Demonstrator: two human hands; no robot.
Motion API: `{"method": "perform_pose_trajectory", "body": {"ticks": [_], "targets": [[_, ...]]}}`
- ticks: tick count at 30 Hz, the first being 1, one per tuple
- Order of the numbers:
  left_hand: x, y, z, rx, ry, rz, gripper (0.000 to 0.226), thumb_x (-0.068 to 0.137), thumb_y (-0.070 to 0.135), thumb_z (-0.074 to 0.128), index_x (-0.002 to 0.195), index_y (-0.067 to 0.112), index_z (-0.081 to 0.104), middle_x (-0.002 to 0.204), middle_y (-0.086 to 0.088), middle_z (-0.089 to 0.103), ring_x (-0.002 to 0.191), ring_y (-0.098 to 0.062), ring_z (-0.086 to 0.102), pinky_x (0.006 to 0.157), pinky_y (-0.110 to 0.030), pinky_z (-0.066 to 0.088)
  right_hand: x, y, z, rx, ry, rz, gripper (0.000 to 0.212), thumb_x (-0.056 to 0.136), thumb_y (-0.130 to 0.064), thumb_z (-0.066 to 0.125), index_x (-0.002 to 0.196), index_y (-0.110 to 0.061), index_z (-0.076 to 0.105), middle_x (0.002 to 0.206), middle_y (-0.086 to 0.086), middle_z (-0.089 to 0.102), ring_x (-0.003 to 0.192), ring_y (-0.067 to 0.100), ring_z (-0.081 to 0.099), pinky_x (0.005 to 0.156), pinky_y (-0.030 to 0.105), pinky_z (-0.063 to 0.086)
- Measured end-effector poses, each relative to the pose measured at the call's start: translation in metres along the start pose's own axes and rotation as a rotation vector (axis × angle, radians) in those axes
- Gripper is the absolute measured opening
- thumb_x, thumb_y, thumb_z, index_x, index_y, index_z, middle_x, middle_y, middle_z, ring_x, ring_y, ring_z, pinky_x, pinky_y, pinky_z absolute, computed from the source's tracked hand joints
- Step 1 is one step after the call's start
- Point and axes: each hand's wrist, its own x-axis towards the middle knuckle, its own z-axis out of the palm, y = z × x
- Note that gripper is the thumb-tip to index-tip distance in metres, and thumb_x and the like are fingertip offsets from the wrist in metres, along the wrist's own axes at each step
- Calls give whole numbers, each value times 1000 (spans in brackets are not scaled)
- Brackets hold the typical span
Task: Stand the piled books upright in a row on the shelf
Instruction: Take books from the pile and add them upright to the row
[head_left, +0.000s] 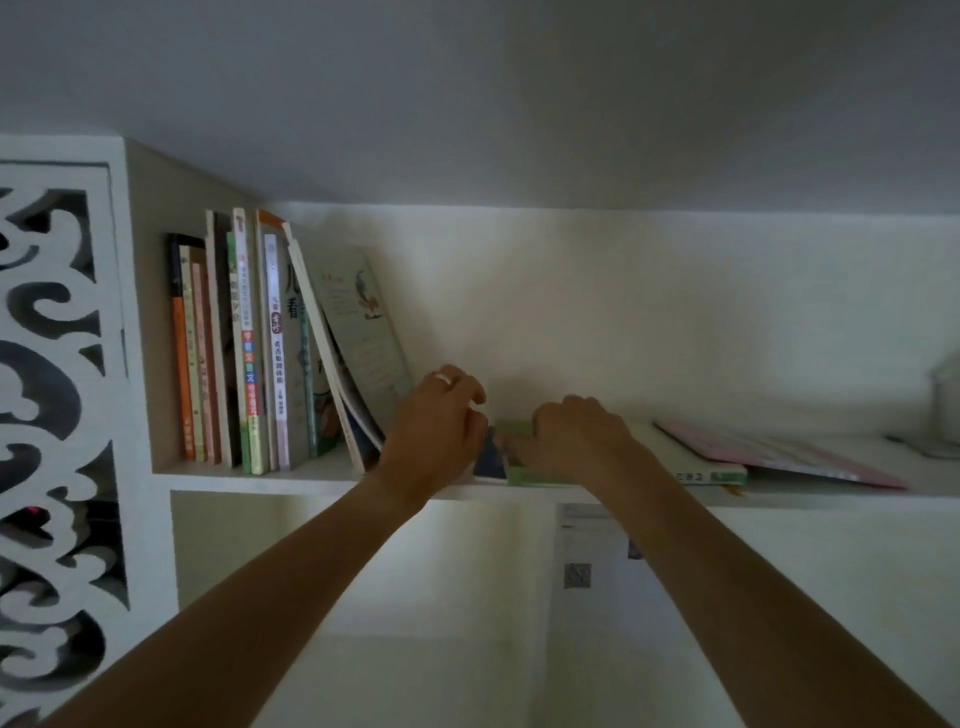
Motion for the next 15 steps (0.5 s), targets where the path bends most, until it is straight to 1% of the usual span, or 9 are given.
{"method": "perform_pose_trajectory", "body": {"ticks": [2,3,4,6,7,8,10,13,15], "targets": [[-2,0,9,-117,-285,33,35,99,34,44,116,15,69,115,-6,64,99,-24,63,87,-44,53,-6,11,3,-1,-111,-2,80,96,-77,28,148,-19,46,148,19,44,137,39,39,111,52,37],[-4,1,10,-142,-379,76,46,99,42,35,120,17,68,115,-4,63,98,-22,62,87,-44,53,-9,14,4,11,-138,-40,81,96,-78,24,151,-21,42,152,19,40,141,39,34,114,54,33],[-4,1,9,-164,-429,114,53,99,47,29,124,21,67,116,-2,64,98,-20,61,87,-43,52,-13,17,3,21,-151,-101,80,96,-78,22,152,-24,42,151,18,42,141,38,35,114,53,32],[-5,2,5,-235,-473,176,52,102,53,27,133,29,62,119,4,64,101,-13,61,88,-37,52,-20,24,-4,41,-187,-253,71,96,-77,27,148,-32,45,141,9,57,131,32,49,109,44,36],[-7,3,1,-251,-497,218,50,104,56,29,138,33,57,123,6,64,103,-10,61,89,-31,51,-24,29,-8,52,-212,-305,65,96,-75,36,145,-35,47,135,3,62,124,27,55,103,38,39],[-8,3,-2,-229,-522,266,49,104,60,32,142,36,52,127,7,63,105,-9,61,89,-28,50,-26,33,-12,54,-227,-327,60,94,-71,48,142,-36,49,130,-1,64,119,23,58,98,34,42],[-11,5,-6,-116,-536,329,60,98,71,41,145,34,47,130,6,61,104,-9,61,86,-26,51,-28,40,-13,46,-176,-310,59,91,-61,65,139,-29,52,127,-2,64,115,21,61,91,31,47],[-14,9,-6,32,-447,334,70,93,79,40,139,30,54,121,4,67,95,-13,66,79,-30,54,-26,41,-6,90,-55,-262,60,87,-59,70,135,-26,57,125,-1,66,108,19,62,86,31,50],[-14,9,-6,13,-424,311,69,96,76,36,137,26,60,109,1,72,87,-14,67,73,-32,55,-26,43,-3,151,-53,-272,53,90,-59,67,132,-26,61,123,-2,67,105,18,62,85,31,51]]}}
